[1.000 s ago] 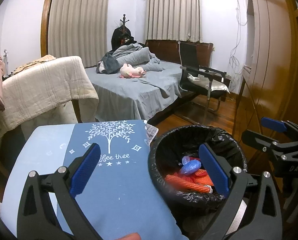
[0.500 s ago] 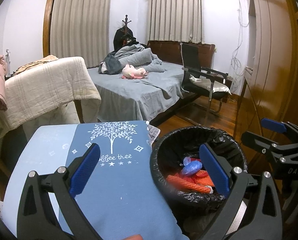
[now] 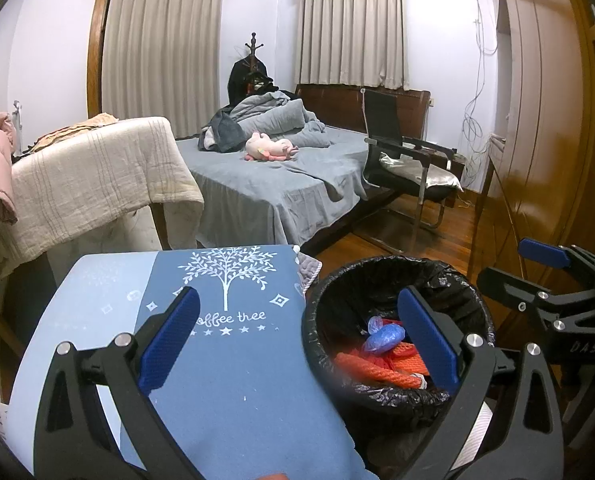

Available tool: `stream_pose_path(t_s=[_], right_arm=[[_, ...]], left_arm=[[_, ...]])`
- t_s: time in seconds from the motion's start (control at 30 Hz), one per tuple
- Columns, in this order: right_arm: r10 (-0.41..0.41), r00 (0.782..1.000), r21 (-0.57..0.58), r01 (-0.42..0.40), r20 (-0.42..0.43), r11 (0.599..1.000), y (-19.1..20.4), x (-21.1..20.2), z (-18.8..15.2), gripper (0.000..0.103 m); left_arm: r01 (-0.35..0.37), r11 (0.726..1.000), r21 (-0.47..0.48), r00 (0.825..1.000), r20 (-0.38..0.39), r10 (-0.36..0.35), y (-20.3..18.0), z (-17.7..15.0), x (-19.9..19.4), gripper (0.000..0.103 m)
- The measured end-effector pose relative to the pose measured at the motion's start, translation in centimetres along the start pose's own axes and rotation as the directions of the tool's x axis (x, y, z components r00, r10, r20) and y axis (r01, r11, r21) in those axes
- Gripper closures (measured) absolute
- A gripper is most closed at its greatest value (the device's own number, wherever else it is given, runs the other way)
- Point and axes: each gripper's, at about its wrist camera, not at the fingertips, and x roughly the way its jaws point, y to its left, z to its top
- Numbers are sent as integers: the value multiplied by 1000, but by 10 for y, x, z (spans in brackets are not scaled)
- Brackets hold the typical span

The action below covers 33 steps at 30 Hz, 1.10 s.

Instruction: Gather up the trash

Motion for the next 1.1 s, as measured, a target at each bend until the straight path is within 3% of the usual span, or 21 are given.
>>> stream_pose_path(t_s=[1.1], right_arm=[[1,1000,-2,-1,0,1000,3,0,-1,6]], left_arm=[[1,1000,0,1000,0,-1,1,0,0,6]])
